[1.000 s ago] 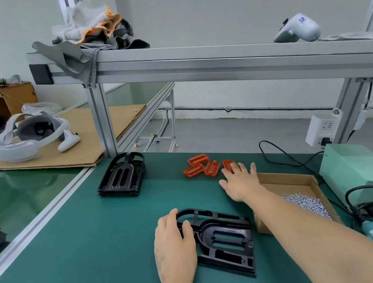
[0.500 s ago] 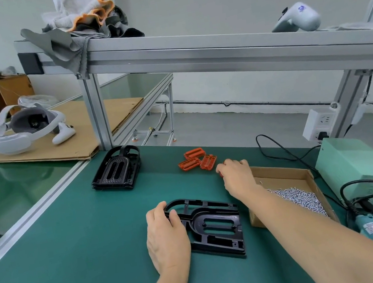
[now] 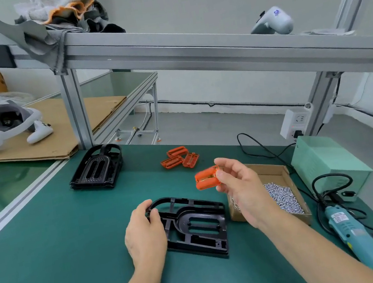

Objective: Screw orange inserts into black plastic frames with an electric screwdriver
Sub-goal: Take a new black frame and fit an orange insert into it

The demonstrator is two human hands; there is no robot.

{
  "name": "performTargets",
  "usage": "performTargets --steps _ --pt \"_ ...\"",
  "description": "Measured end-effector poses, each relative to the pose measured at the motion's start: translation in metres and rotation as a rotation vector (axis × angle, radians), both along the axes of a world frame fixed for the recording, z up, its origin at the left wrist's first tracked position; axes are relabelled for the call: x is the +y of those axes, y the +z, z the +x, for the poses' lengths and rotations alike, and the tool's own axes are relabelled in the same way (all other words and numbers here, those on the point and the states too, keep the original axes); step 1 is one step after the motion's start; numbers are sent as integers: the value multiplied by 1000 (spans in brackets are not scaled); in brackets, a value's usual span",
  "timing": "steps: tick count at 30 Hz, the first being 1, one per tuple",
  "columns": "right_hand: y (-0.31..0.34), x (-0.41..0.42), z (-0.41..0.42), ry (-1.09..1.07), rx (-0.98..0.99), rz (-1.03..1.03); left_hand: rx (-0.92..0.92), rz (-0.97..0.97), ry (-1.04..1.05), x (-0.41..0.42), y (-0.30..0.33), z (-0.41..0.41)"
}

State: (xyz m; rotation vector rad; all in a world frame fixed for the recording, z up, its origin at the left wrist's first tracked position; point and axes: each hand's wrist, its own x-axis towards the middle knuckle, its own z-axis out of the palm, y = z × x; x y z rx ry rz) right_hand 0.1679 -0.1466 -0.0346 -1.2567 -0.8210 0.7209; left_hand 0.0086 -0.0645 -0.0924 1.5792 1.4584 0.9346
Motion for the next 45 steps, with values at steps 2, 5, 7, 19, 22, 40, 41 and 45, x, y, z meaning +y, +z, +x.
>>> performTargets --steps 2,5,7,19,22,40,41,45 --pt "2 -16 1 21 196 12 -71 -48 -7 -1 1 -4" --pt "3 -33 4 -26 352 -22 -165 -93 -20 -8 0 -10" --pt "2 -42 4 -31 369 -54 -202 -111 -16 -13 -1 -13" --pt "6 -63 -6 -30 222 -153 2 -61 -213 -35 -1 -34" --pt "8 -63 -13 -65 135 -170 365 290 -219 -43 14 -33" --pt "5 -88 -14 -32 -2 -306 -386 -131 -737 -58 34 -3" --pt "6 -89 -14 -31 -49 -309 -384 -145 -744 -58 34 -3" --pt "8 -91 -14 12 -180 -314 -371 -173 -799 -58 35 -3"
